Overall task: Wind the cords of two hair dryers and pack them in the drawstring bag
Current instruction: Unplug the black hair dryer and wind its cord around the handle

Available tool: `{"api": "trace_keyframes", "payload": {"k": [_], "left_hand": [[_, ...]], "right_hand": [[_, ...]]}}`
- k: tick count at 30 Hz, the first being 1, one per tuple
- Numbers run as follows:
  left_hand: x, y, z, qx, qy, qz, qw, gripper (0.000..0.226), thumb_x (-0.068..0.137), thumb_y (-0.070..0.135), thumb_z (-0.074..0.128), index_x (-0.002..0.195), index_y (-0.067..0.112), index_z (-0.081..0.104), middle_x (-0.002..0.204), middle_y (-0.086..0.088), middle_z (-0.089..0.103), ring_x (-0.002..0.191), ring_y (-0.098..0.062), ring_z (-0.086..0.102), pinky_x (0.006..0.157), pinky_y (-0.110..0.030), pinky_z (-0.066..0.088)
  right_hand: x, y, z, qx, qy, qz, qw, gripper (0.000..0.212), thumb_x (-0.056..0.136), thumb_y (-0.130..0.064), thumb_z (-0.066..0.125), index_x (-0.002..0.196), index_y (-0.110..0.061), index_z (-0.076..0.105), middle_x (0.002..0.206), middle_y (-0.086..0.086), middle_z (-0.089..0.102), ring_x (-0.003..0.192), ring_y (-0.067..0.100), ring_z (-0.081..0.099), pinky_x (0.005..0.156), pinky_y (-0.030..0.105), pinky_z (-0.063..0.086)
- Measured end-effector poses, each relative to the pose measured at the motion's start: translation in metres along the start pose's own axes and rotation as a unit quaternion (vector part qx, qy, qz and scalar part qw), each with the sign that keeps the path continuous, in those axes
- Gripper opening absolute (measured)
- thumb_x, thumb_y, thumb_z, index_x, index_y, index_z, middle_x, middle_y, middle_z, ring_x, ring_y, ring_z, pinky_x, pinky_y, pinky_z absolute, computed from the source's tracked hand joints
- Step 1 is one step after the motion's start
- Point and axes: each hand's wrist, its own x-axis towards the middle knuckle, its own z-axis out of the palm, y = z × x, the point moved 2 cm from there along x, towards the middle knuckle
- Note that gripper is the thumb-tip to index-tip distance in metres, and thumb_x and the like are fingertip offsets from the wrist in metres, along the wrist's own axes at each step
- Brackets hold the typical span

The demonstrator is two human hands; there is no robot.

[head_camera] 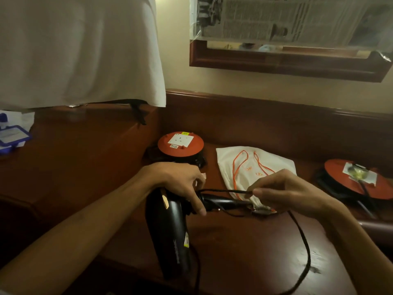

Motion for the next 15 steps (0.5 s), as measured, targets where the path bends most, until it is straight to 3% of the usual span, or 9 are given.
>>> {"api": "trace_keyframes", "payload": {"k": [2,4,5,8,10,12,15], "left_hand": [[0.001,-0.005,-0.006,-0.057,0.009,0.015,0.998,0.055,0.073,0.056,0.084,0.100,0.010,0.071,0.094,-0.006,0.077,0.081,-0.020,0.074,0.087,-0.046,0.059],[0.000,-0.008,-0.013,-0.121,0.013,0.046,0.992,0.050,0.080,0.052,0.080,0.102,0.008,0.072,0.098,-0.013,0.077,0.089,-0.028,0.075,0.092,-0.050,0.056],[0.000,-0.008,-0.015,-0.141,0.023,0.057,0.988,0.050,0.079,0.053,0.078,0.102,0.009,0.072,0.099,-0.015,0.077,0.092,-0.031,0.074,0.092,-0.050,0.056],[0.003,-0.010,-0.014,-0.171,0.037,0.073,0.982,0.056,0.074,0.059,0.075,0.102,0.011,0.073,0.102,-0.013,0.075,0.094,-0.029,0.073,0.091,-0.047,0.056],[0.005,-0.011,-0.010,-0.203,0.022,0.076,0.976,0.047,0.079,0.051,0.079,0.099,0.009,0.073,0.102,-0.011,0.075,0.091,-0.027,0.074,0.085,-0.038,0.058],[0.005,-0.008,-0.007,-0.234,0.015,0.088,0.968,0.028,0.087,0.037,0.079,0.090,0.010,0.072,0.095,-0.010,0.073,0.084,-0.025,0.073,0.078,-0.031,0.055],[0.002,0.002,-0.005,-0.251,-0.002,0.111,0.962,0.014,0.089,0.022,0.077,0.086,0.010,0.070,0.090,-0.007,0.071,0.081,-0.026,0.072,0.077,-0.033,0.054]], "right_hand": [[-0.014,-0.025,0.021,-0.078,-0.015,-0.037,0.996,0.020,0.098,-0.031,0.059,0.104,-0.031,0.078,0.071,0.013,0.061,0.059,0.027,0.050,0.051,0.038,0.038],[-0.021,-0.033,0.045,-0.103,-0.011,-0.057,0.993,0.021,0.100,-0.031,0.058,0.107,-0.039,0.076,0.071,0.009,0.062,0.059,0.028,0.051,0.054,0.046,0.040],[-0.022,-0.028,0.055,-0.108,0.004,-0.061,0.992,0.022,0.101,-0.029,0.058,0.111,-0.037,0.076,0.068,0.002,0.063,0.056,0.022,0.050,0.054,0.043,0.039],[-0.018,-0.007,0.081,-0.133,0.062,-0.062,0.987,0.026,0.101,-0.020,0.060,0.122,-0.022,0.075,0.063,-0.034,0.061,0.059,-0.004,0.057,0.054,0.012,0.035],[-0.013,0.006,0.094,-0.112,0.067,-0.069,0.989,0.022,0.101,-0.018,0.060,0.113,-0.019,0.078,0.065,-0.025,0.063,0.059,-0.002,0.055,0.055,0.013,0.034],[-0.004,0.019,0.099,-0.069,0.077,-0.064,0.993,0.019,0.101,-0.023,0.060,0.095,-0.025,0.077,0.064,-0.006,0.060,0.056,0.005,0.049,0.053,0.025,0.035],[0.010,0.035,0.097,-0.014,0.072,-0.021,0.997,0.026,0.096,-0.041,0.064,0.077,-0.025,0.073,0.061,-0.003,0.059,0.055,0.011,0.052,0.054,0.030,0.040]]}}
